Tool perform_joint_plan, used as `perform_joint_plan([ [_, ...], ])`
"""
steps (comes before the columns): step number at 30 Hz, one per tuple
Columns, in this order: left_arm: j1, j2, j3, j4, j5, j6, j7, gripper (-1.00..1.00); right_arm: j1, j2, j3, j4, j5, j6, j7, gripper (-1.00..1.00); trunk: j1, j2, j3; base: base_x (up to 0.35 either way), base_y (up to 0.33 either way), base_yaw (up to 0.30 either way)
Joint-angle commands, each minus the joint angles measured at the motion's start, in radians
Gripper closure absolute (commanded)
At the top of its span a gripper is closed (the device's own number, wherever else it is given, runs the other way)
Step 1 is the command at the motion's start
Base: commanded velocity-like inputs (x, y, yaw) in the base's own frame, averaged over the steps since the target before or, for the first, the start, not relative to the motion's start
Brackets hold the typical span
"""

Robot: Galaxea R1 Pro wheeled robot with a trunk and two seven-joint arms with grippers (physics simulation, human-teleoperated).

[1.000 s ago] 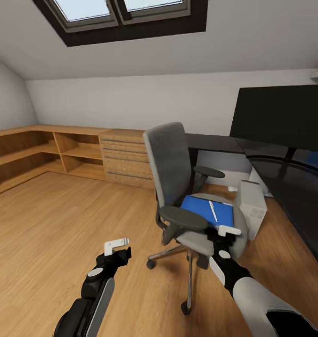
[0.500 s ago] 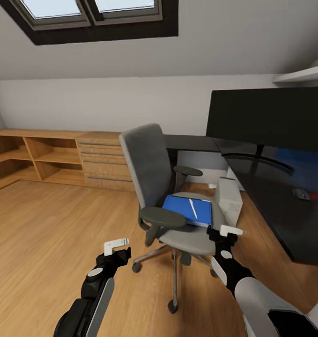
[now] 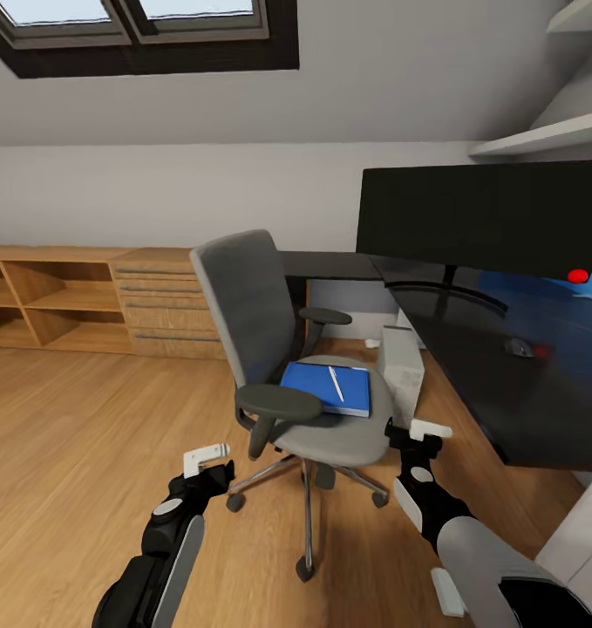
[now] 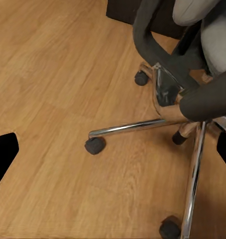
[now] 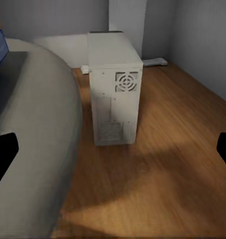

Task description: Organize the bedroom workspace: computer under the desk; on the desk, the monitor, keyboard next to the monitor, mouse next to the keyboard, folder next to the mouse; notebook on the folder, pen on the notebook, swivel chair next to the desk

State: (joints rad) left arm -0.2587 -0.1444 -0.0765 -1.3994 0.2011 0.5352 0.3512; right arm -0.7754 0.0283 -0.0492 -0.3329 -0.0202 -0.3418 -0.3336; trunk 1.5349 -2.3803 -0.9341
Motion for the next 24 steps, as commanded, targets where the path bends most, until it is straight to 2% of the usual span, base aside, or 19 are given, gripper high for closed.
perform_joint_plan([
  [1, -0.001, -0.006, 0.004, -0.007, 0.005, -0.001, 0.015, -1.0, -0.005, 0.007, 0.001, 0.007, 0.004, -0.011, -0.003, -1.0, 0.0, -0.001, -0.001, 0.0, 0.0, 0.0],
  [5, -0.001, -0.009, 0.008, -0.023, 0.004, -0.001, 0.015, -1.0, -0.005, 0.029, 0.024, 0.006, 0.015, -0.02, -0.003, -1.0, 0.0, -0.001, -0.001, 0.0, 0.0, 0.0],
  [13, -0.001, 0.02, 0.026, -0.052, 0.006, 0.002, 0.024, -1.0, -0.002, 0.074, 0.0, -0.008, 0.002, -0.021, -0.004, -1.0, 0.03, -0.057, -0.026, 0.0, 0.0, 0.0],
  [22, -0.001, 0.023, 0.027, -0.055, 0.006, 0.003, 0.025, -1.0, -0.002, 0.077, -0.002, -0.01, 0.003, -0.022, -0.004, -1.0, 0.065, -0.12, -0.054, 0.0, 0.0, 0.0],
  [24, -0.001, 0.023, 0.027, -0.054, 0.006, 0.003, 0.025, -1.0, -0.002, 0.077, -0.003, -0.012, 0.003, -0.022, -0.005, -1.0, 0.065, -0.12, -0.054, 0.0, 0.0, 0.0],
])
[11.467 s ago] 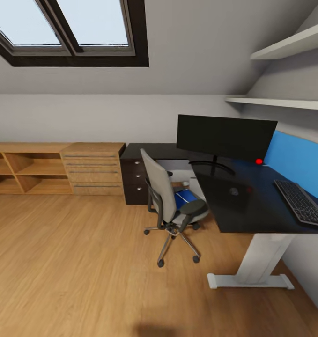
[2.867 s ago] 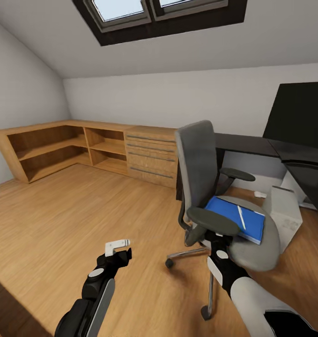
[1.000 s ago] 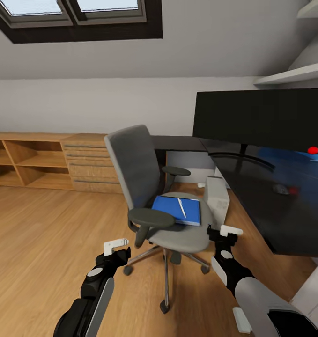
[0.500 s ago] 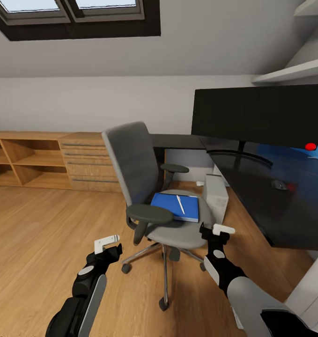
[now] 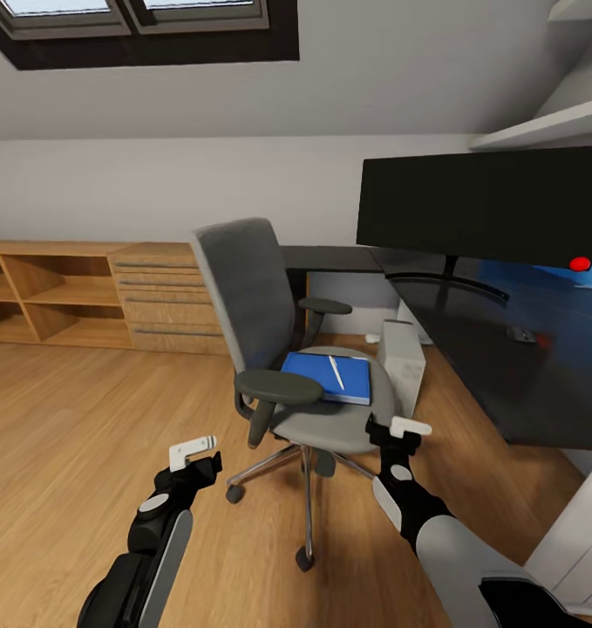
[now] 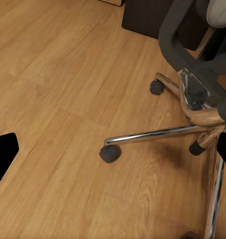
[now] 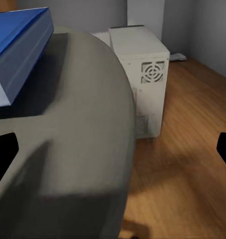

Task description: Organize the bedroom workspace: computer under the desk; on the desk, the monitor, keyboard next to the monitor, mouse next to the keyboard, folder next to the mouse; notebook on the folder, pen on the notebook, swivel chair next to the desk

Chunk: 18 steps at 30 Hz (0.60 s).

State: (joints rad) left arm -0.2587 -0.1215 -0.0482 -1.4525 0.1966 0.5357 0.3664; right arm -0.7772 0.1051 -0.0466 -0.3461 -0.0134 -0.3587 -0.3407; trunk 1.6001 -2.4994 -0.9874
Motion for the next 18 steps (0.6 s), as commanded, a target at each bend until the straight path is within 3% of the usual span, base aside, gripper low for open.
perform_joint_plan([
  [1, -0.001, 0.0, -0.002, -0.001, 0.011, 0.003, 0.009, -1.0, -0.001, 0.001, -0.005, 0.001, -0.005, -0.006, 0.001, -1.0, 0.0, 0.0, -0.001, 0.0, 0.0, 0.0],
  [13, -0.001, 0.002, -0.001, 0.002, 0.011, 0.003, 0.009, -1.0, -0.001, -0.01, -0.025, -0.002, -0.032, -0.038, 0.0, -1.0, 0.0, 0.0, -0.001, 0.0, 0.0, 0.0],
  [15, -0.001, 0.002, -0.001, 0.002, 0.011, 0.003, 0.009, -1.0, -0.001, -0.02, -0.028, -0.002, -0.089, -0.038, 0.001, -1.0, 0.0, 0.0, -0.001, 0.0, 0.0, 0.0],
  [18, -0.001, 0.002, -0.001, 0.003, 0.011, 0.003, 0.009, -1.0, -0.001, -0.036, -0.031, -0.002, -0.12, -0.036, 0.002, -1.0, 0.0, 0.0, -0.001, 0.0, 0.0, 0.0],
])
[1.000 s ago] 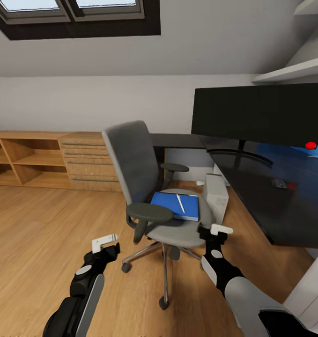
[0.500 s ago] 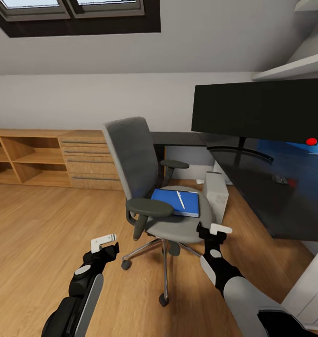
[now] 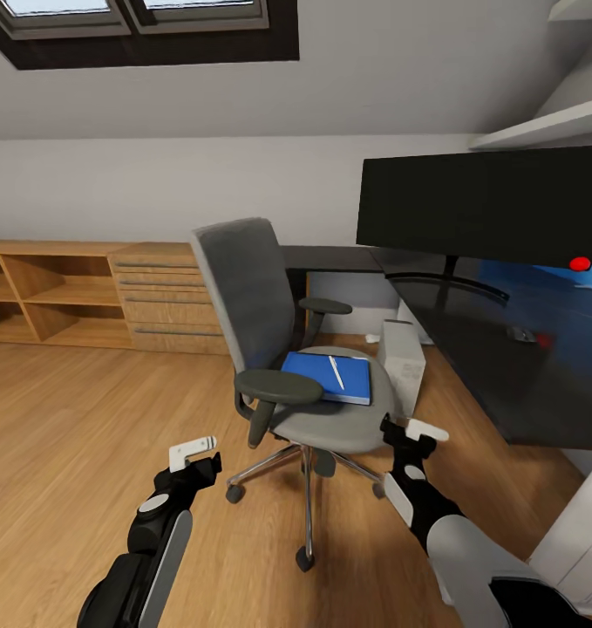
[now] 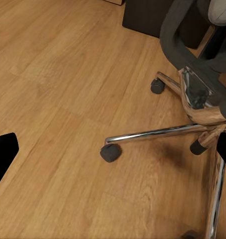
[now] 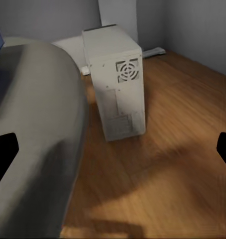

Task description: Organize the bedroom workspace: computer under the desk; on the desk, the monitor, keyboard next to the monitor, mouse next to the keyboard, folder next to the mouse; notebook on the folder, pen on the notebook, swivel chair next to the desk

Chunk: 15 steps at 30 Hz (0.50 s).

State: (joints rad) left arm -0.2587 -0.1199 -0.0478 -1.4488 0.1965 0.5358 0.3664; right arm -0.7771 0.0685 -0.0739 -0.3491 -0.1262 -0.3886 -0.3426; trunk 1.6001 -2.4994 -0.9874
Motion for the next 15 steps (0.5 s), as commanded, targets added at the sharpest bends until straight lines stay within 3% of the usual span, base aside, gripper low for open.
perform_joint_plan([
  [1, -0.001, 0.0, -0.001, -0.001, 0.011, 0.003, 0.009, -1.0, -0.001, -0.004, -0.004, 0.0, -0.018, -0.006, 0.005, -1.0, 0.0, 0.0, -0.001, 0.0, 0.0, 0.0],
  [8, -0.001, 0.0, -0.001, -0.001, 0.011, 0.003, 0.009, -1.0, -0.001, -0.031, -0.007, -0.001, -0.108, 0.001, 0.028, -1.0, 0.0, 0.0, -0.001, 0.0, 0.0, 0.0],
  [15, -0.001, 0.0, -0.001, -0.001, 0.011, 0.003, 0.009, -1.0, -0.001, -0.053, -0.008, 0.0, -0.155, 0.006, 0.039, -1.0, 0.0, 0.0, -0.001, 0.0, 0.0, 0.0],
])
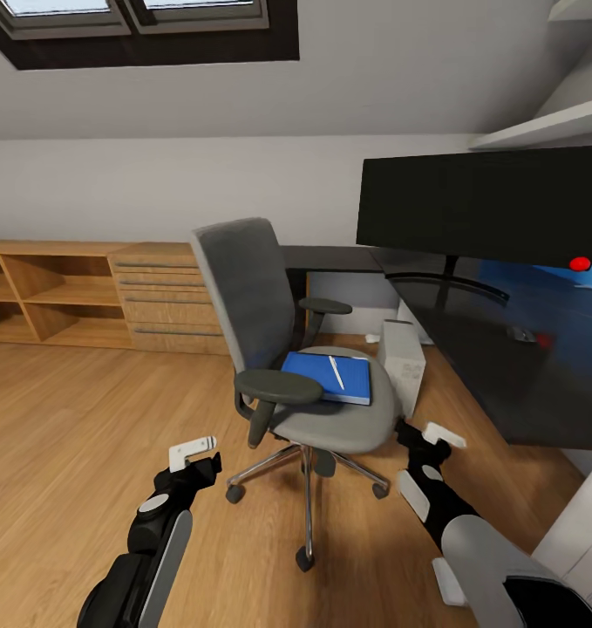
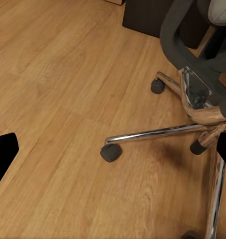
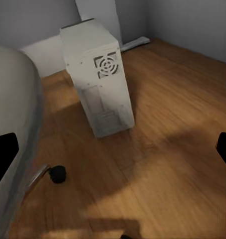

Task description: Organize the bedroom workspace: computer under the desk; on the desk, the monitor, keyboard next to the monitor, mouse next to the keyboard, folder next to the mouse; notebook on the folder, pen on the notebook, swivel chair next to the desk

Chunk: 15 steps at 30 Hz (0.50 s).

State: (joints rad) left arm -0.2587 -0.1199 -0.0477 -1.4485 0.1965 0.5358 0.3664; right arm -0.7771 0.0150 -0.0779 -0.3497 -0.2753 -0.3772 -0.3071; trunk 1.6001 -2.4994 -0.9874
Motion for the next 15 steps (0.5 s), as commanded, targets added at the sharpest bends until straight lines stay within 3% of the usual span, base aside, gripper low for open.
perform_joint_plan([
  [1, -0.001, 0.0, -0.001, -0.001, 0.011, 0.003, 0.009, -1.0, -0.001, -0.002, -0.004, 0.001, -0.013, -0.003, 0.004, -1.0, 0.0, 0.0, -0.001, 0.0, 0.0, 0.0],
  [6, -0.001, 0.0, -0.001, -0.001, 0.011, 0.003, 0.009, -1.0, -0.001, -0.029, -0.007, 0.001, -0.107, 0.058, 0.061, -1.0, 0.0, 0.0, -0.001, 0.0, 0.0, 0.0],
  [7, -0.001, 0.0, -0.001, -0.001, 0.011, 0.003, 0.009, -1.0, -0.001, -0.039, -0.007, 0.001, -0.15, 0.081, 0.091, -1.0, 0.0, 0.0, -0.001, 0.0, 0.0, 0.0],
  [10, -0.001, 0.0, -0.001, -0.001, 0.011, 0.003, 0.009, -1.0, -0.001, -0.057, -0.007, 0.001, -0.226, 0.116, 0.139, -1.0, 0.0, 0.0, -0.001, 0.0, 0.0, 0.0],
  [11, -0.001, 0.0, -0.001, 0.0, 0.011, 0.003, 0.009, -1.0, -0.001, -0.082, -0.007, 0.001, -0.334, 0.174, 0.202, -1.0, 0.0, 0.0, -0.001, 0.0, 0.0, 0.0],
  [15, -0.001, 0.0, -0.001, 0.001, 0.011, 0.003, 0.009, -1.0, -0.001, -0.103, -0.006, 0.001, -0.437, 0.237, 0.269, -1.0, 0.0, 0.0, -0.001, 0.0, 0.0, 0.0],
])
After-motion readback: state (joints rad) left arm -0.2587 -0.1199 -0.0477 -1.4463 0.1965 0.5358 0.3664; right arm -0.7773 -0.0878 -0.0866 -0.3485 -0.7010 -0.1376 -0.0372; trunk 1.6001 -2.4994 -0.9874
